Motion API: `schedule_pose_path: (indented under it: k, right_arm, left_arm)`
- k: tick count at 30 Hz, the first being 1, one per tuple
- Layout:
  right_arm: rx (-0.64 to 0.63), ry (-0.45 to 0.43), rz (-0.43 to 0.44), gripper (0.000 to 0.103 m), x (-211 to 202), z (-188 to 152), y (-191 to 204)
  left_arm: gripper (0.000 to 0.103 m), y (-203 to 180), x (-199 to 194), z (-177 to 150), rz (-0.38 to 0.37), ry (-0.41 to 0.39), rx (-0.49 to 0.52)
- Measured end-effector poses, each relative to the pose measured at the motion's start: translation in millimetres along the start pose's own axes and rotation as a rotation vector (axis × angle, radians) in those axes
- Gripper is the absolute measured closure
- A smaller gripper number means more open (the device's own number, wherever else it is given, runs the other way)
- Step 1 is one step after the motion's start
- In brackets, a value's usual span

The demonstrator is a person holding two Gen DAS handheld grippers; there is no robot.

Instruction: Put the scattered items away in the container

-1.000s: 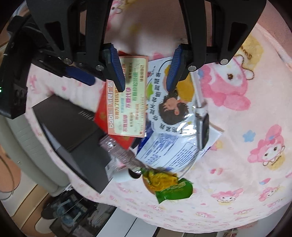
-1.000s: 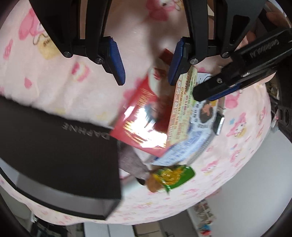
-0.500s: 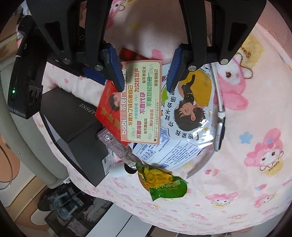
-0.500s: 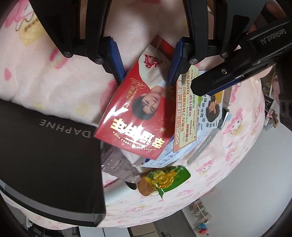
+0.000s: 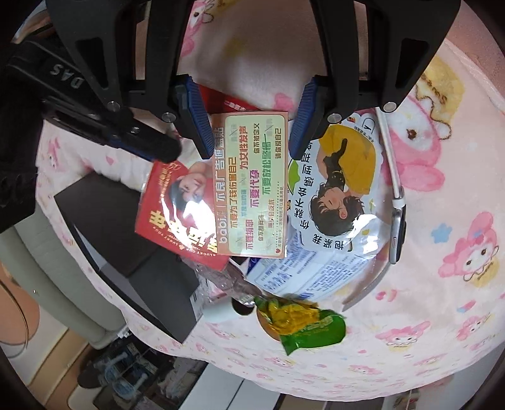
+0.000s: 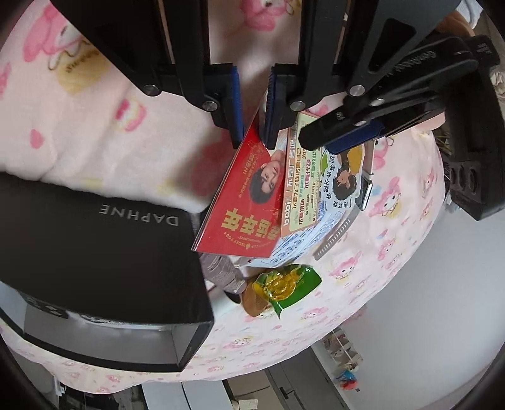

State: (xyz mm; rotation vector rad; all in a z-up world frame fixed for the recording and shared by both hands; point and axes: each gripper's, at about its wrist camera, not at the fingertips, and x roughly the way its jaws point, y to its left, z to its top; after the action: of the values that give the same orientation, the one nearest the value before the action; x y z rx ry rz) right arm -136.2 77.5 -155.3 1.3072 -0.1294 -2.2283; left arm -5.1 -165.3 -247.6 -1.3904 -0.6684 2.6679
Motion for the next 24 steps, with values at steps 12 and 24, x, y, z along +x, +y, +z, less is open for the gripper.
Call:
schedule_pose_path:
  k: [12, 24]
  right_arm:
    - [-0.010, 0.051, -0.068, 0.093, -33, -28, -34]
    - [0.036, 0.058, -0.110, 0.091, -50, -30, -57]
  left_arm:
    - [0.063, -24, 10, -5, -0.150, 0.077, 0.066]
    - [0.062, -52, 38, 5, -0.137, 0.115, 0.084]
